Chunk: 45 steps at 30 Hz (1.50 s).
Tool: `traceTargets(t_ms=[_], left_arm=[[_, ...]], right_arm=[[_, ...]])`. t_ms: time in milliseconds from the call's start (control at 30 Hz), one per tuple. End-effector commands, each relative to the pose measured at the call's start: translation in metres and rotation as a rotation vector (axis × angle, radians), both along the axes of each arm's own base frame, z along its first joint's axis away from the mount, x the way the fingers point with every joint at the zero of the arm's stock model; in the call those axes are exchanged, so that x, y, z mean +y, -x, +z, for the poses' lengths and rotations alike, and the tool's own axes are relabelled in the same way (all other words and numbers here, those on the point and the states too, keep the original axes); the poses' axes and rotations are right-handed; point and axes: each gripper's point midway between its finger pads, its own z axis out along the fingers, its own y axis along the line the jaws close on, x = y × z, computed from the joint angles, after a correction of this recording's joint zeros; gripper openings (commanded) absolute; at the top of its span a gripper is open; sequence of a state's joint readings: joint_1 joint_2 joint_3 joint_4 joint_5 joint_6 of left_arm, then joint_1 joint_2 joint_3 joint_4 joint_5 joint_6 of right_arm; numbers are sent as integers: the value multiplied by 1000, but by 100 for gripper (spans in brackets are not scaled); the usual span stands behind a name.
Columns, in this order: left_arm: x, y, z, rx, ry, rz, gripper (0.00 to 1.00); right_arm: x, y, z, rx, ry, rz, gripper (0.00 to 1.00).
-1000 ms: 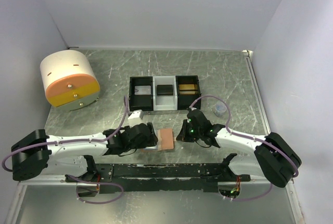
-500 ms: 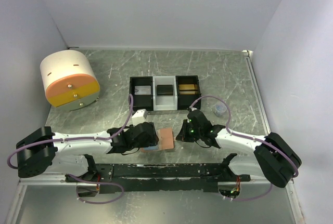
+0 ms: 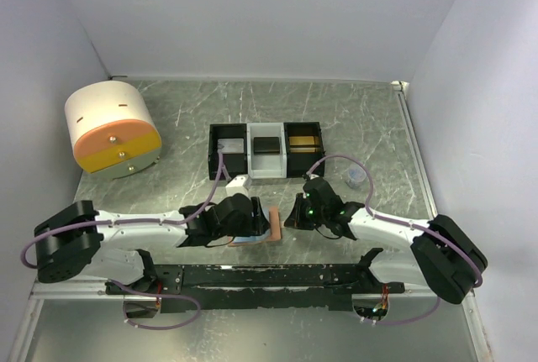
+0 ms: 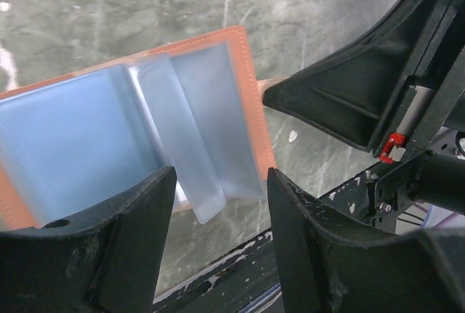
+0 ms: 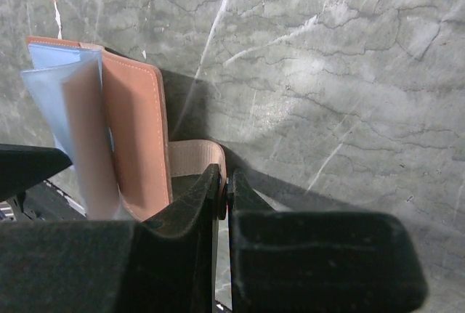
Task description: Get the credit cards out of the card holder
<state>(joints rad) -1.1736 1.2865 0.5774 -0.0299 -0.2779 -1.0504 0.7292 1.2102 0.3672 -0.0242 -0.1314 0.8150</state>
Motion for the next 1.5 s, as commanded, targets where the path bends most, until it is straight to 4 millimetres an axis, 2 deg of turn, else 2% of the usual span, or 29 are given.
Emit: traceTargets(t_ms=[0, 167, 267, 433, 633, 833, 1033, 1200, 1300, 1400, 1467], left_arm=[[-36, 4, 15, -2, 104, -93, 65], [-47, 9, 11, 16, 136, -133, 71], [-50, 12, 9, 27, 149, -149, 76], [-56, 17, 19, 11, 235, -182, 85], [-58, 19, 21, 3, 263, -195, 86], [-58, 18, 24, -4, 275, -193, 85], [-55, 16, 22, -8, 262, -178, 84], [-53, 17, 26, -11, 289, -172, 83], [-52, 16, 25, -13, 274, -167, 82], [-52, 16, 25, -13, 272, -169, 82], [-53, 16, 27, -14, 280, -167, 81]], right_arm=[[-19, 17, -16, 65, 75, -4, 4], [-11, 13, 2, 31, 33, 14, 15], [-12, 6, 16, -2, 38, 4, 27], [-13, -4, 38, -48, 61, -5, 33], [-12, -11, 53, -71, 61, -16, 37], [-7, -14, 66, -96, 33, -5, 49], [0, -19, 82, -135, -2, 3, 47], [17, -20, 92, -147, -71, 67, 29], [29, -16, 90, -121, -103, 132, 21], [37, -11, 81, -96, -117, 194, 24], [35, -11, 71, -75, -84, 205, 25]])
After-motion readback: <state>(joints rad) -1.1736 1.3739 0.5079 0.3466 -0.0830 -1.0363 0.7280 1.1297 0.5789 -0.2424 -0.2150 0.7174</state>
